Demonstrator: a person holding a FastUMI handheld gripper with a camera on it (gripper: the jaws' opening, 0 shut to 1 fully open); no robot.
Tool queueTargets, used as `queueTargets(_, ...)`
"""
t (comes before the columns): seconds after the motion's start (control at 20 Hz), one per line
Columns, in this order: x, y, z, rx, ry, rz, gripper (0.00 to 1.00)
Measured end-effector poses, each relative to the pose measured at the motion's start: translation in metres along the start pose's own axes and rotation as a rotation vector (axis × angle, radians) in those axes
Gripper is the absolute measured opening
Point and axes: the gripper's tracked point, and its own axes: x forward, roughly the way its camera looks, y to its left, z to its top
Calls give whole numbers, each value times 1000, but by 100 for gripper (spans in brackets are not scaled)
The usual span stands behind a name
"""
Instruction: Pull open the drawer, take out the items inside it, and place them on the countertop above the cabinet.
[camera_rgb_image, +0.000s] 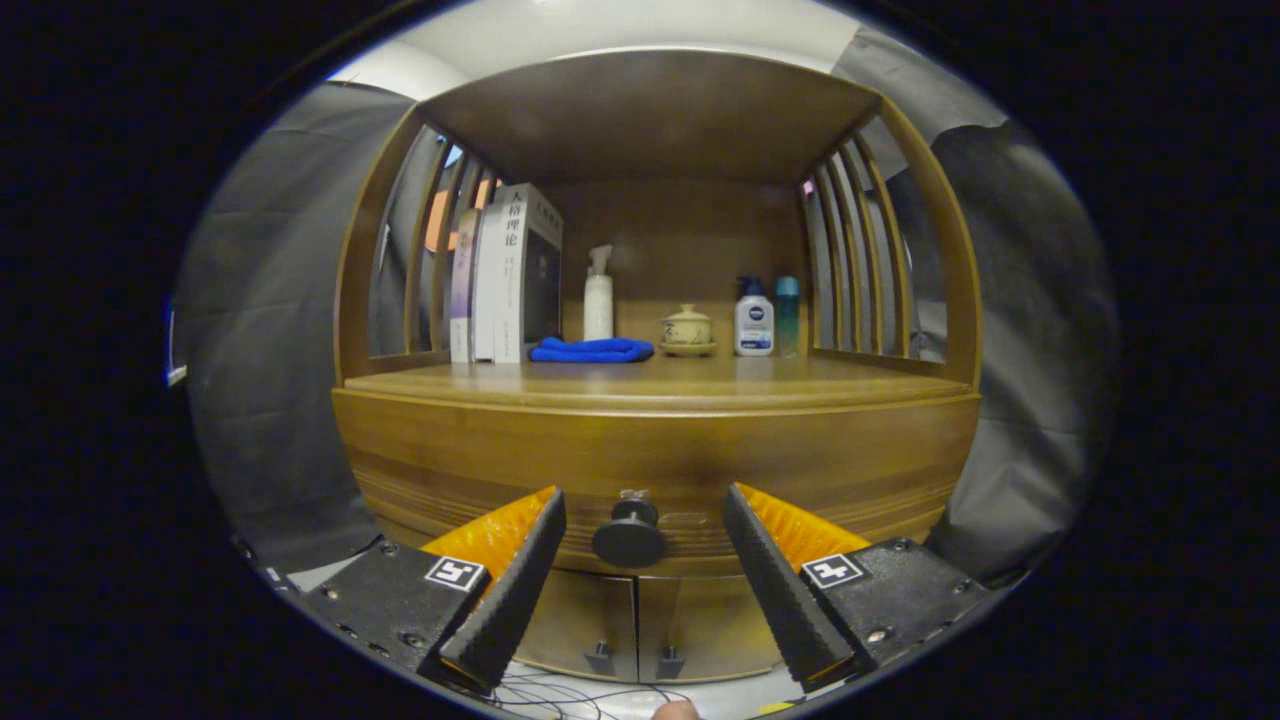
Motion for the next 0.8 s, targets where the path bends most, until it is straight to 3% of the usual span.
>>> queueTargets(0.15,8,4,-10,-2,24,2,100)
queueTargets(0.4,15,8,-14,-9,36,11,89)
queueTargets(0.8,18,4,-12,-44,30,-20,47)
